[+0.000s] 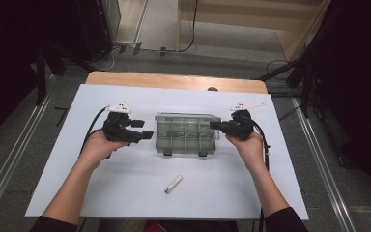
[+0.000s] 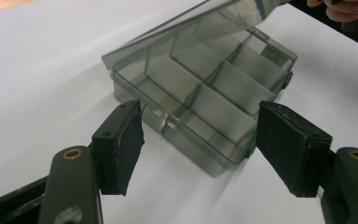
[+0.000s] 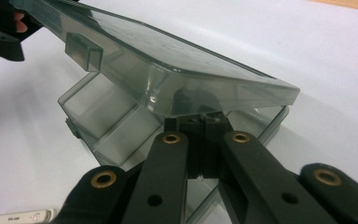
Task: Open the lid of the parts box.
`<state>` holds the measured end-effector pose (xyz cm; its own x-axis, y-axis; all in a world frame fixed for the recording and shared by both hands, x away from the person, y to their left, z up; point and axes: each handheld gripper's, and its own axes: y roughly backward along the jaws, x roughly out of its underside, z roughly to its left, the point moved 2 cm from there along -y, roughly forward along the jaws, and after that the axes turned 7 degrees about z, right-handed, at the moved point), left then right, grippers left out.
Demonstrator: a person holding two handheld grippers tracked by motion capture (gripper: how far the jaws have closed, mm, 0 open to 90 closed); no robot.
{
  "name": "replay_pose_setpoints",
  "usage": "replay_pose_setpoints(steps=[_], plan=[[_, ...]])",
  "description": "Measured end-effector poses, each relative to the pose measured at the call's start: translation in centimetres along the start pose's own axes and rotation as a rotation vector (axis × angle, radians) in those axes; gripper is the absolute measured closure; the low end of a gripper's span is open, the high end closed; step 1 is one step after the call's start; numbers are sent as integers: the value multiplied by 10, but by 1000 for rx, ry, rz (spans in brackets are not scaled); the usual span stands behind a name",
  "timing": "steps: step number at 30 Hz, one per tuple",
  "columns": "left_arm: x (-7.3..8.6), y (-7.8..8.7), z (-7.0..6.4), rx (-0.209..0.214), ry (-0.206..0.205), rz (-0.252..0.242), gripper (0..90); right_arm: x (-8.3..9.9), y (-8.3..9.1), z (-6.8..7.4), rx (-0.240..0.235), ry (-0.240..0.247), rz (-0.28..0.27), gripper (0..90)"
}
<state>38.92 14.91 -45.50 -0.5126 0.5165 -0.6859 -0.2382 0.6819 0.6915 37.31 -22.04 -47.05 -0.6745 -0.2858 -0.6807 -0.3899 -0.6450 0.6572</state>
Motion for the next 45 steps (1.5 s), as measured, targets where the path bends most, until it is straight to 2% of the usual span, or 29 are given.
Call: replay_pose_setpoints(steps=[2,5,8,12,14,20,25,27,31,39,45], plan=[[-2,-2,1,-2,1,-1,317,0,0,0,-1,-1,-1,900],[-3,-7,3,0,-24,-21,318,0,0,1,3,-1,-1,900],[-6,-13,8,-15,-3,-3,318,1,-1,0,-3,-3,-3,900],[-8,-19,9,-7,4,-5,332,1,-2,-1,-2,-9,-1,900],[-11,-25,10,-21,11,-11,336,0,-3,0,-1,-11,-4,900],[-16,-34,12,-28,23,-25,388,0,-4,0,7,-8,0,900],[-21,-36,12,-34,29,-38,422,1,-4,1,10,-14,-3,900],[-22,-36,12,-36,33,-43,466,1,-4,0,13,-15,-8,900],[-24,-34,13,-47,13,-37,559,3,-4,-1,16,-25,-13,900],[-26,-33,13,-55,-2,-38,574,7,-1,0,13,-25,-10,894],[-27,-32,13,-51,4,-44,574,12,8,0,13,-31,-25,873]])
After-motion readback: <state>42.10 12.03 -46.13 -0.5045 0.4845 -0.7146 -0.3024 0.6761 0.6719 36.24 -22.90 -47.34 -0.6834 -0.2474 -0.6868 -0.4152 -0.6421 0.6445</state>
